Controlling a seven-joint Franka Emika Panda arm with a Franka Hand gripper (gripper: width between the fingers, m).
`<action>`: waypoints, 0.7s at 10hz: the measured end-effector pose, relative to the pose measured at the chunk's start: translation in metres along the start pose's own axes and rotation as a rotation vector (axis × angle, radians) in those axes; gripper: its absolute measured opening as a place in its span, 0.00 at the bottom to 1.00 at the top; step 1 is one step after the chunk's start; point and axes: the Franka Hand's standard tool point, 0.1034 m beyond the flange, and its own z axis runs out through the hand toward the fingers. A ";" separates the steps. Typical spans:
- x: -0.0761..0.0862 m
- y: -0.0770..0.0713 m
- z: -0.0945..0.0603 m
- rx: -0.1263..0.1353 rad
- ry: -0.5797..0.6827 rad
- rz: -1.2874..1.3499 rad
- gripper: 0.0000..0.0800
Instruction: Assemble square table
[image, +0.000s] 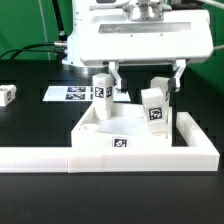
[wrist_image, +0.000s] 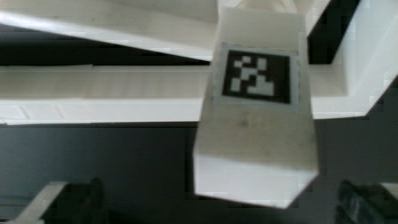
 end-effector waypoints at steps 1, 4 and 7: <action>0.005 0.003 0.000 -0.002 0.004 0.005 0.81; -0.001 0.000 0.007 0.052 -0.186 0.038 0.81; -0.012 -0.004 0.009 0.081 -0.383 0.026 0.81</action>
Offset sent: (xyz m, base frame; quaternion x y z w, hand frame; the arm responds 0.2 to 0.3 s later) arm 0.0066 -0.0047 -0.0011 0.0044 -0.1992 0.0009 0.9799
